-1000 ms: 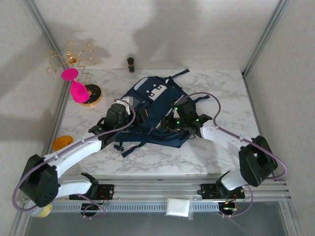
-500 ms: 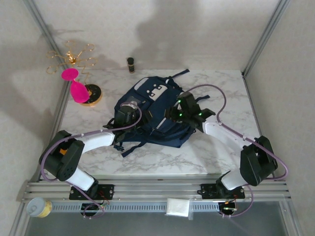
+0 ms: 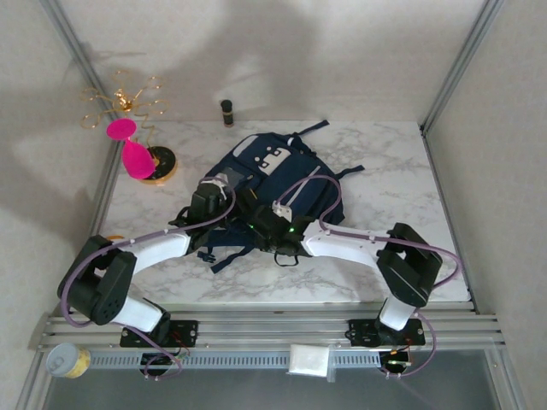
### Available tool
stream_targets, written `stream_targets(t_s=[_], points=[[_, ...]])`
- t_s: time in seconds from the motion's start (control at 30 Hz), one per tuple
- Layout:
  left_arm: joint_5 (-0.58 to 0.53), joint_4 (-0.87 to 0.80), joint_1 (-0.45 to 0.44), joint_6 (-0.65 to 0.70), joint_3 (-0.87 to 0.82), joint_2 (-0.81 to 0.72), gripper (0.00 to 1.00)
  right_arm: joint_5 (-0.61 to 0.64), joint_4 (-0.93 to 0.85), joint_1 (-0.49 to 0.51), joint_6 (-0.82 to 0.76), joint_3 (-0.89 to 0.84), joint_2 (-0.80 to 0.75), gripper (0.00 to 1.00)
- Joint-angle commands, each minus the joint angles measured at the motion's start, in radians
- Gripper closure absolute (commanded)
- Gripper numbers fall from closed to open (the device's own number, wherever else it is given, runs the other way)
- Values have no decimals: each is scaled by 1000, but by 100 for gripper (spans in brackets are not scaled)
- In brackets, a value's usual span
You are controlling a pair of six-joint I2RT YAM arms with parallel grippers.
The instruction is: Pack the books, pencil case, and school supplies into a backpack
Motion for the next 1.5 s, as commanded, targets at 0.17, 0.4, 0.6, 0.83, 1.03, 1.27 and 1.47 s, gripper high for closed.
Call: stream_targets(t_s=[0.17, 0.4, 0.6, 0.83, 1.03, 1.27, 1.47], points=[[-5, -37, 25, 44, -28, -47, 46, 101, 70, 37, 155, 37, 43, 68], [-3, -31, 53, 44, -48, -64, 46, 156, 45, 51, 215, 62, 74, 68], [5, -9, 58, 32, -61, -61, 46, 168, 83, 28, 208, 51, 90, 69], [20, 11, 59, 23, -67, -43, 46, 151, 137, -18, 143, 51, 120, 72], [19, 7, 59, 27, -67, -45, 46, 169, 103, -24, 134, 75, 164, 76], [24, 8, 61, 27, -67, -34, 46, 179, 160, -23, 53, 80, 194, 77], [28, 16, 61, 14, -80, -37, 45, 227, 111, -23, -17, 98, 128, 89]])
